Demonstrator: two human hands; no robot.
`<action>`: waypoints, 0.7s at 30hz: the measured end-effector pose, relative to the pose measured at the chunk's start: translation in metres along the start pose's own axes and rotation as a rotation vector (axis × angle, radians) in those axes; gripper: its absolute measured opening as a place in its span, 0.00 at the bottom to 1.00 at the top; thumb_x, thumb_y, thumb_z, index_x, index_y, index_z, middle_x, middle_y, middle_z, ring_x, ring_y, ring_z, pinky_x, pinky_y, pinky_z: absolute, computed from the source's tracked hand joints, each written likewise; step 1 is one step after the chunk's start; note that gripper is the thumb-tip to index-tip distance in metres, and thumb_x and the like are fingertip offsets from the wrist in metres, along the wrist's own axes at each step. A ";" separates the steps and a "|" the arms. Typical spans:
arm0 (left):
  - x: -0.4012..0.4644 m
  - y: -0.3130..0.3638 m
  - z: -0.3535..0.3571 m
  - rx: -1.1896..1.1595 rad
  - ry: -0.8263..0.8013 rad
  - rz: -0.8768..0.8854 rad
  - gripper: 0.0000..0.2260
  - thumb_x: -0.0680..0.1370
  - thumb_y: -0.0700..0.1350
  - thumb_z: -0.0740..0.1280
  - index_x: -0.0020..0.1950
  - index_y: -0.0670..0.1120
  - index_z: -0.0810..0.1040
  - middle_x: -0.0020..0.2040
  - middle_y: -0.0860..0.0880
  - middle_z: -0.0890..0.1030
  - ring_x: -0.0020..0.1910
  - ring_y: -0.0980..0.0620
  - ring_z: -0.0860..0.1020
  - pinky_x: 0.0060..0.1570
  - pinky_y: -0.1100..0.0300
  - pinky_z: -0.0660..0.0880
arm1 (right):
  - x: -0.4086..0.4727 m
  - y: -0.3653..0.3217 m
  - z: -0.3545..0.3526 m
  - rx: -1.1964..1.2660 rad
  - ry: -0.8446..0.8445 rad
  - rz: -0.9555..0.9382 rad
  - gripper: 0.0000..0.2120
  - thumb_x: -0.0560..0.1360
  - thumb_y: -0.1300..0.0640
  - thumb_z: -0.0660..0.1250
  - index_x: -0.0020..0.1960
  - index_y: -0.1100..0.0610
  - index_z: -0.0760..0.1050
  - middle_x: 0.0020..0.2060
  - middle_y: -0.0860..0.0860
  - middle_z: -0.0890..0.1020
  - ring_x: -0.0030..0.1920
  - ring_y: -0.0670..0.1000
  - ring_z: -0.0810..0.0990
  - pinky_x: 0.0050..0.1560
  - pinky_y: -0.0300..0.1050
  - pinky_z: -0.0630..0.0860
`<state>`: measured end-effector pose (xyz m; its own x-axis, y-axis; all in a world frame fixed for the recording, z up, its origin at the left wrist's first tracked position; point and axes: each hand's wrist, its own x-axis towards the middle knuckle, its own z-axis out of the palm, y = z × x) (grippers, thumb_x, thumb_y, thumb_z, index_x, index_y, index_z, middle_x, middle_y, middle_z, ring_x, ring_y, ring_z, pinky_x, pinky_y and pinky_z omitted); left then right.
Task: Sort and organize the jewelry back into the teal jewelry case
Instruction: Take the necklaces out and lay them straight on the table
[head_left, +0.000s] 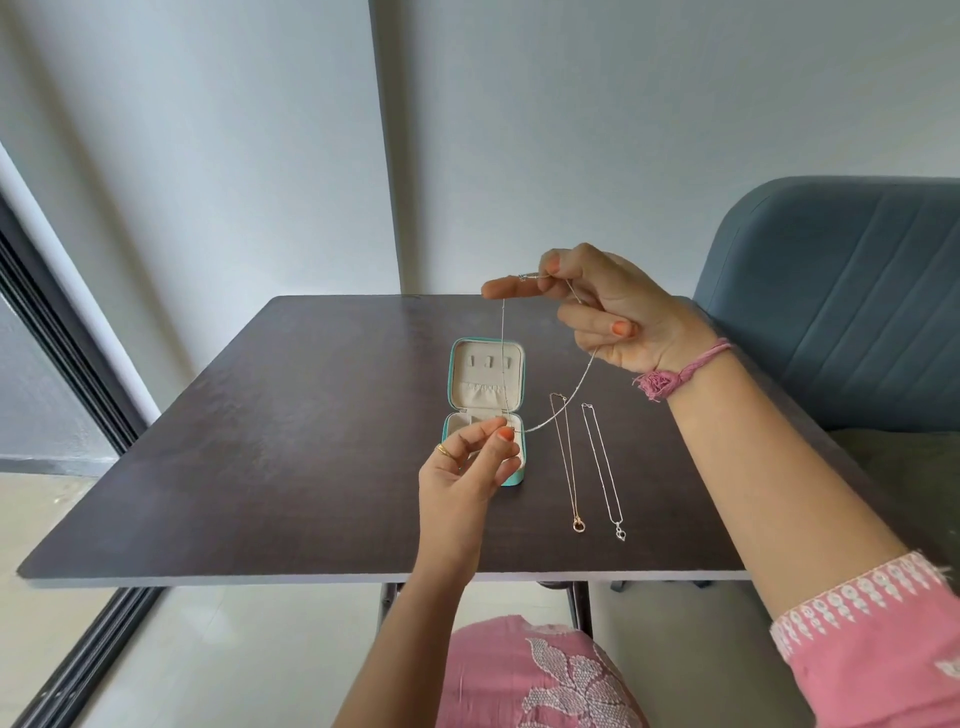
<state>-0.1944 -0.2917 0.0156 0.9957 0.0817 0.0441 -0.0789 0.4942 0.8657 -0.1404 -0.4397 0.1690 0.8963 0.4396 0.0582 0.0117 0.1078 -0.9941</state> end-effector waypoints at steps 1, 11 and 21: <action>0.000 0.000 0.000 0.005 -0.003 -0.003 0.05 0.75 0.37 0.69 0.48 0.43 0.83 0.45 0.46 0.85 0.47 0.50 0.82 0.44 0.62 0.80 | 0.000 0.000 0.001 0.016 0.000 -0.007 0.12 0.79 0.60 0.53 0.38 0.58 0.66 0.45 0.51 0.84 0.13 0.43 0.56 0.14 0.30 0.51; -0.004 0.000 0.008 -0.106 -0.074 -0.107 0.05 0.75 0.36 0.68 0.47 0.43 0.83 0.40 0.48 0.82 0.39 0.54 0.80 0.43 0.64 0.80 | -0.003 -0.006 0.012 0.149 -0.047 -0.058 0.15 0.80 0.61 0.48 0.36 0.56 0.65 0.39 0.46 0.83 0.14 0.42 0.60 0.14 0.28 0.52; -0.018 -0.012 0.018 -0.169 -0.119 -0.165 0.05 0.76 0.34 0.67 0.47 0.41 0.80 0.40 0.47 0.81 0.38 0.55 0.81 0.40 0.65 0.79 | 0.004 0.000 -0.004 0.256 0.009 -0.164 0.15 0.76 0.61 0.54 0.32 0.54 0.70 0.58 0.59 0.81 0.30 0.45 0.74 0.29 0.35 0.71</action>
<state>-0.2105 -0.3142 0.0136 0.9937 -0.1095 -0.0243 0.0883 0.6309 0.7708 -0.1347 -0.4416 0.1691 0.8954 0.3902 0.2144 0.0455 0.3987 -0.9159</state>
